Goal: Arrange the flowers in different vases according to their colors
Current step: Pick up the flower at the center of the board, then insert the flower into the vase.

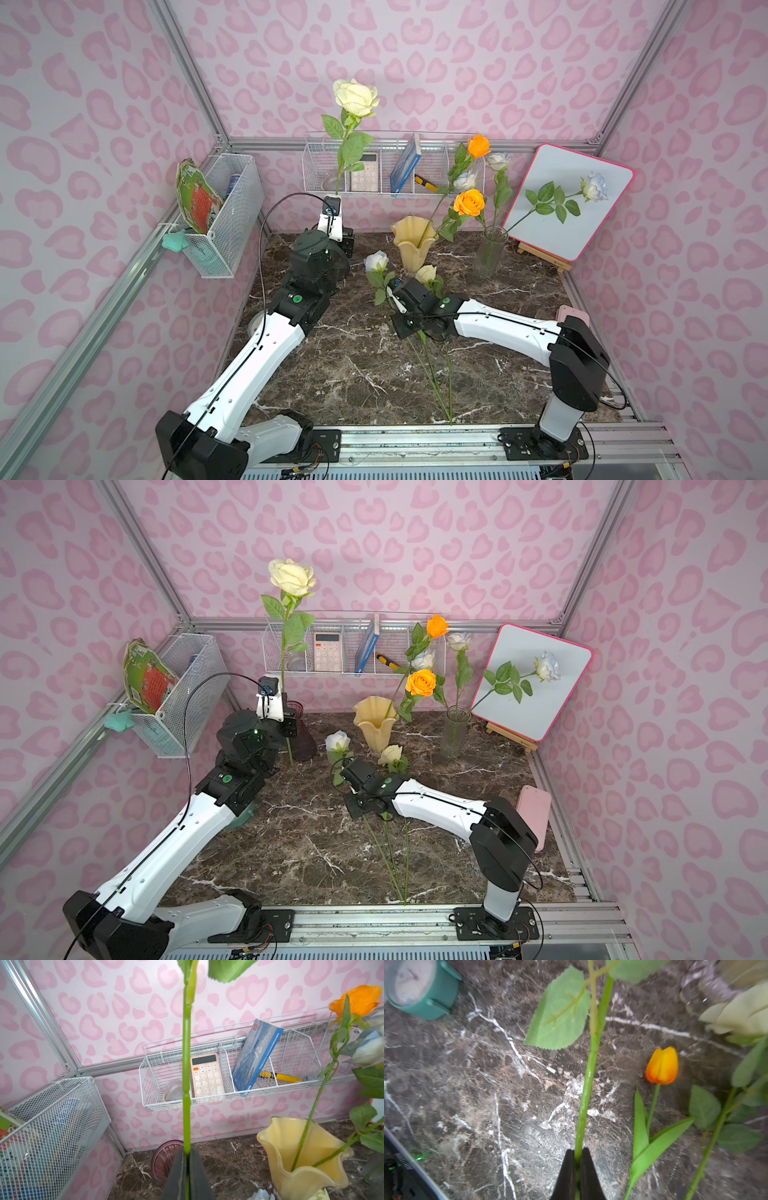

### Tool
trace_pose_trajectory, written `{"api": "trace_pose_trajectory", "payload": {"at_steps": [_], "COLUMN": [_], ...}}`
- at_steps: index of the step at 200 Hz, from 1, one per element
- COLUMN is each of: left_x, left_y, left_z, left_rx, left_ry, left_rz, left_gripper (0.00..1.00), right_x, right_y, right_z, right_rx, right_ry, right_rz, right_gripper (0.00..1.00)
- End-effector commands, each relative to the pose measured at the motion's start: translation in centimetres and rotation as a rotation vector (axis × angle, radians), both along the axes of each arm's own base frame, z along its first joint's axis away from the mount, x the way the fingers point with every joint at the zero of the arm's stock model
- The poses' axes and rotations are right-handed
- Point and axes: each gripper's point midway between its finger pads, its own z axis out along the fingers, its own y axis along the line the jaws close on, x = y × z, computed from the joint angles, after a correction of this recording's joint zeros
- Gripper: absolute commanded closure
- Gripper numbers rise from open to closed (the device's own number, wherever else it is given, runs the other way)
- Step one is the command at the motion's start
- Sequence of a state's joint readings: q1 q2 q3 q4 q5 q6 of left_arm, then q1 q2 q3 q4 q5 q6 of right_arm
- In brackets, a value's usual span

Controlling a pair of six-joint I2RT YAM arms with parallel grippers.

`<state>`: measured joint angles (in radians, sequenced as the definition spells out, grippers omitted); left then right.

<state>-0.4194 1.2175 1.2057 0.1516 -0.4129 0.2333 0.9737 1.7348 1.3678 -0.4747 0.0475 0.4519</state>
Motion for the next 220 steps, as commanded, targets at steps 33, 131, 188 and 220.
{"api": "trace_pose_trajectory", "payload": {"at_steps": [33,131,188,220], "left_x": [2.6,9.8,12.8,13.3], "left_y": [0.2,5.0,5.9,6.3], "left_z": [4.6,5.0,2.4,0.7], "left_rx": [0.019,0.015,0.023,0.019], "left_ry": [-0.234,-0.386,-0.391,-0.376], "left_rz": [0.024,0.135,0.155,0.154], "left_gripper": [1.00,1.00,1.00,1.00], "right_x": [2.5,9.3,13.4,14.6], "right_y": [-2.7,-15.2,-21.6,-23.8], "right_z": [10.9,35.3,39.3,40.1], "right_rx": [0.135,0.360,0.274,0.191], "right_ry": [-0.177,-0.726,-1.096,-1.250], "right_rz": [-0.055,-0.269,-0.521,-0.638], "right_gripper": [1.00,1.00,1.00,1.00]}}
